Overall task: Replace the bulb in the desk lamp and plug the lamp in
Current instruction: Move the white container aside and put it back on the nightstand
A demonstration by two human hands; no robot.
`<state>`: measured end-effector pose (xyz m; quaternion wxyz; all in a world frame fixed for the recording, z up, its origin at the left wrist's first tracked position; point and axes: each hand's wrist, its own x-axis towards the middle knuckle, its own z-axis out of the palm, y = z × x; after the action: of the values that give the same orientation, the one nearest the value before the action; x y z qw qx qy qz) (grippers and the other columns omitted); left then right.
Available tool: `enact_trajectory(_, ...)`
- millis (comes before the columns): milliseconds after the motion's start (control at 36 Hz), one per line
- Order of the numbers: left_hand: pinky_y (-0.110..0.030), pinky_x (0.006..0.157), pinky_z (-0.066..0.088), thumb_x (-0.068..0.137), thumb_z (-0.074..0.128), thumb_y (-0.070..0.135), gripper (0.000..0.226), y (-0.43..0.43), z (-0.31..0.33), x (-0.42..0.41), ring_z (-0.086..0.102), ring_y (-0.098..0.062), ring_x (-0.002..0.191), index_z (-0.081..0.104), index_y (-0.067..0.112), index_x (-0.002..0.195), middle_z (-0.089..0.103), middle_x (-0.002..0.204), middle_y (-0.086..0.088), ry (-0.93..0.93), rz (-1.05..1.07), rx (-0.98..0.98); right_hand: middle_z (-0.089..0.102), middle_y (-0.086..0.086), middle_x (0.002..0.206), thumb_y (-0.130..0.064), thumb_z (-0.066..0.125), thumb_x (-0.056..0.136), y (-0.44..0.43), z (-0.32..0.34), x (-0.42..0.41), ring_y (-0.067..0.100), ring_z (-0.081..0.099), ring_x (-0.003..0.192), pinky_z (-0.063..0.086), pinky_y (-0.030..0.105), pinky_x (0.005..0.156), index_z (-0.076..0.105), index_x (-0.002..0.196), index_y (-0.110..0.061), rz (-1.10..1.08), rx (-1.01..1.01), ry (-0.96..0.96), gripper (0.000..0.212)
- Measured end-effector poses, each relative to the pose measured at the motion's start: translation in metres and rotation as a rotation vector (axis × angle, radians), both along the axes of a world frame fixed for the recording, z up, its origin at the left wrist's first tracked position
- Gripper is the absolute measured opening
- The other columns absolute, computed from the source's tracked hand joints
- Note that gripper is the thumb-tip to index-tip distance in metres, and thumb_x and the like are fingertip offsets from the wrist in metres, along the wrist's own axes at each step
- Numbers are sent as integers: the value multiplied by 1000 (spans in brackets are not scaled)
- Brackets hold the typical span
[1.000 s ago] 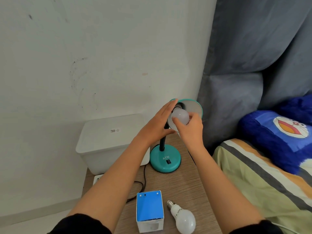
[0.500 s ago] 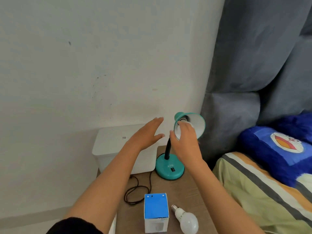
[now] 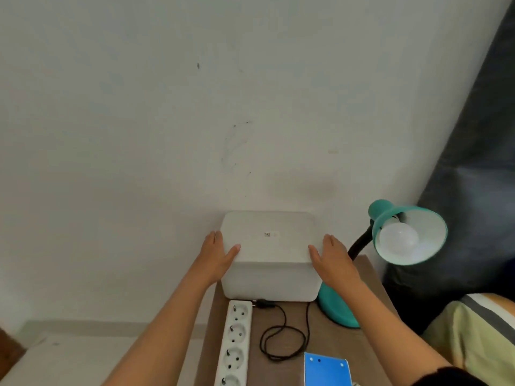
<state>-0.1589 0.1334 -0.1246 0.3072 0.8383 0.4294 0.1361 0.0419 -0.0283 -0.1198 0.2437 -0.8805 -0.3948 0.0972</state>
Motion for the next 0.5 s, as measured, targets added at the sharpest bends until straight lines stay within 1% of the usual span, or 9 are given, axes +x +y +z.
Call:
enact_trajectory(56,-41,111,32,92,43,51,67,5,-5,1,35,-21,131,25,10,142,34,144,-9,-87,-5,-77,45,20,138,-48,39,93,10,-2,10,31,44,125,41,42,104,34,136,1,-37,33,138,65)
enact_trajectory(83,-40,111,32,92,45,48,65,6,-6,3,37,-21,130,25,12,142,36,143,-7,-125,3,-110,49,20,134,-48,41,92,14,-3,13,32,49,120,45,41,98,36,134,1,-48,39,187,65)
enact_trajectory(139,-34,106,34,92,50,39,59,8,-7,9,41,-18,125,29,12,141,41,138,-4,-200,35,-153,55,19,122,-43,47,92,20,-2,16,31,55,108,50,36,86,43,124,2,-67,71,253,55)
enact_trajectory(167,-28,100,35,93,52,32,54,7,-6,12,42,-14,119,32,11,138,43,134,-2,-246,60,-158,56,19,117,-40,49,92,22,-2,17,30,57,104,50,35,82,46,118,1,-77,99,266,49)
enact_trajectory(222,-22,87,33,92,54,19,46,8,-6,18,42,-10,108,38,9,134,46,126,0,-327,114,-177,58,18,114,-37,52,92,24,-4,17,29,57,100,50,35,81,48,112,0,-91,154,277,42)
enact_trajectory(278,-21,83,33,91,56,15,45,6,-4,20,44,-10,104,40,9,132,47,121,0,-368,153,-209,58,17,113,-34,52,92,25,-3,16,26,56,97,48,33,80,49,110,-1,-93,212,283,38)
enact_trajectory(361,-26,85,39,89,60,18,45,6,-3,19,51,-17,110,42,11,130,50,116,2,-415,177,-258,59,16,111,-31,53,92,25,3,13,26,55,96,48,33,80,49,110,-2,-103,283,285,35)
enact_trajectory(444,-24,87,35,91,58,18,51,2,7,17,43,-10,106,37,7,136,41,113,8,-462,179,-263,58,17,112,-29,53,92,26,13,10,26,54,96,46,32,78,49,110,-1,-98,332,280,34)
enact_trajectory(500,-24,88,35,90,59,18,54,-1,15,16,41,-10,105,35,7,138,40,113,7,-489,180,-258,57,16,115,-28,52,92,24,22,7,23,51,95,44,31,78,47,113,-2,-90,372,289,34)
